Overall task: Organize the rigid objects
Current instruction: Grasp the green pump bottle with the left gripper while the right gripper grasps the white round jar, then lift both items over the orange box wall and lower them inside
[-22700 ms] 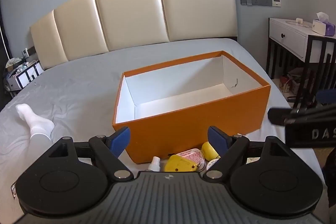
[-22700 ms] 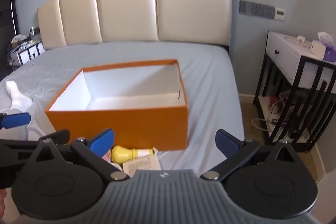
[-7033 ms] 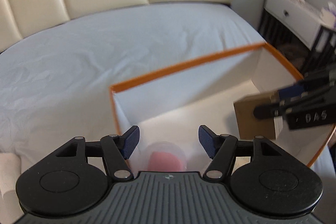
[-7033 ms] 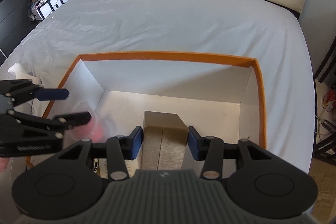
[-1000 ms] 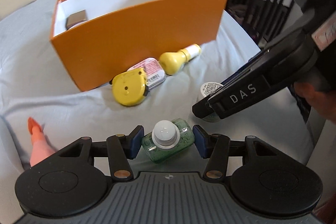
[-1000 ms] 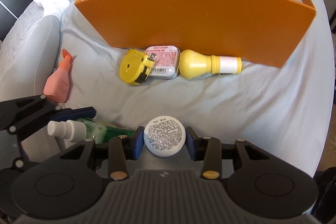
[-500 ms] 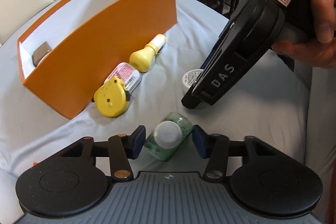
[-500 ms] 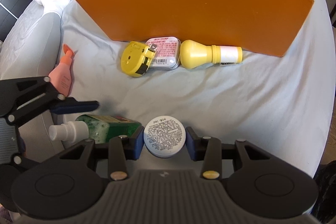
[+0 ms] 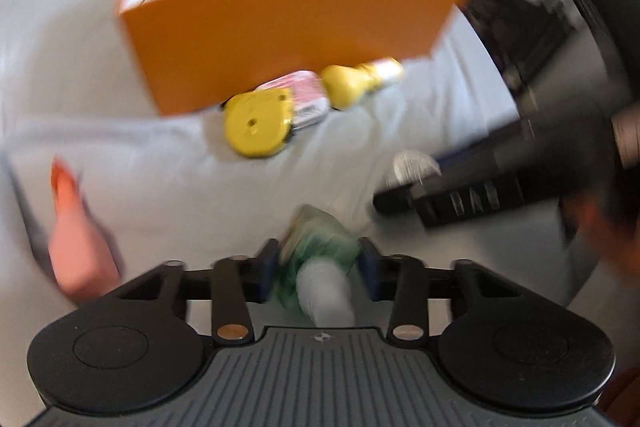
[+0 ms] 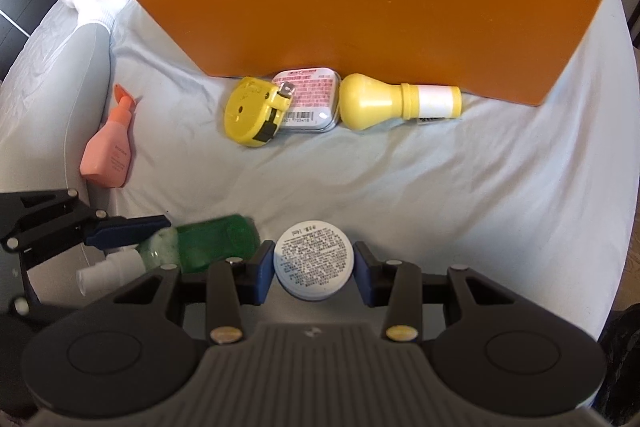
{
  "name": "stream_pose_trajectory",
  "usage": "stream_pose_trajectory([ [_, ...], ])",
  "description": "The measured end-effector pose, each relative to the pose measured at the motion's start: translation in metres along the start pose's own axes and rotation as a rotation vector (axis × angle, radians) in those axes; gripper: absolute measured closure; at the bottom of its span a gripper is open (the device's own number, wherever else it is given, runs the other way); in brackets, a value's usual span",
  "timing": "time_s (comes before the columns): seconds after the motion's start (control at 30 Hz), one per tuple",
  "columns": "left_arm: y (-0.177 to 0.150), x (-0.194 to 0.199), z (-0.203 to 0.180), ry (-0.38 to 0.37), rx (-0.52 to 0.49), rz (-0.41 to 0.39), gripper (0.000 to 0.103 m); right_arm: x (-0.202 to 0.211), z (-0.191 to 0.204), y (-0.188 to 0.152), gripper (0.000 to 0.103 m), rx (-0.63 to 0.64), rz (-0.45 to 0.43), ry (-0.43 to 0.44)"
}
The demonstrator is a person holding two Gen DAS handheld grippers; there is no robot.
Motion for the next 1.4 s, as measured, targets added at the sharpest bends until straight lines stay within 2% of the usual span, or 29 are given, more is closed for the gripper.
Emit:
stream_pose_trajectory([
  [0.07, 0.006, 0.0, 0.008, -0.021, 0.108, 0.001, 0.063, -0.001, 0.002, 0.0, 0.062, 0.006, 0.004, 0.002],
  [0.1, 0.009, 0.0, 0.008, -0.017, 0.107, -0.022, 0.064, -0.001, 0.002, 0.0, 0.062, 0.008, 0.005, 0.002],
  [0.2, 0.013, 0.001, 0.005, 0.028, 0.063, -0.086, 0.067, -0.001, 0.003, 0.0, 0.062, 0.008, 0.006, 0.002],
  [0.27, 0.012, 0.0, 0.001, 0.073, -0.007, -0.123, 0.068, -0.001, 0.001, 0.0, 0.062, 0.001, 0.005, -0.001],
  [0.33, 0.01, -0.001, -0.002, 0.122, -0.072, -0.153, 0.067, 0.0, -0.001, 0.0, 0.062, -0.007, 0.004, -0.005],
  [0.4, 0.007, -0.002, -0.003, 0.139, -0.094, -0.176, 0.067, 0.0, -0.002, -0.001, 0.062, -0.012, 0.004, -0.006],
  [0.6, 0.001, 0.001, 0.0, 0.127, -0.08, -0.225, 0.068, -0.001, 0.0, 0.001, 0.062, -0.007, 0.005, 0.003],
  [0.8, 0.013, 0.022, 0.002, 0.051, 0.018, -0.263, 0.07, 0.01, -0.001, 0.007, 0.062, -0.001, -0.04, -0.012],
  [1.0, 0.049, 0.062, -0.003, -0.011, 0.059, -0.325, 0.07, 0.048, -0.009, 0.03, 0.062, -0.009, -0.171, -0.006],
  [1.17, 0.092, 0.089, -0.013, -0.045, 0.042, -0.362, 0.07, 0.085, -0.017, 0.058, 0.062, -0.023, -0.255, 0.035],
  [1.3, 0.137, 0.096, -0.019, -0.054, 0.016, -0.381, 0.07, 0.114, -0.02, 0.091, 0.062, 0.023, -0.326, 0.06],
  [1.4, 0.172, 0.085, -0.022, -0.042, 0.004, -0.378, 0.07, 0.12, -0.032, 0.119, 0.062, 0.059, -0.346, 0.017],
])
Point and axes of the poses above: each gripper's, at about its wrist camera, not at the fingertips, and x roughly against the way its jaws point, z to its left, y to its top, the point moved 7 cm from there along -x, roughly the way its jaws point, and after that the axes turned 15 degrees about x, right-handed, at the moved point
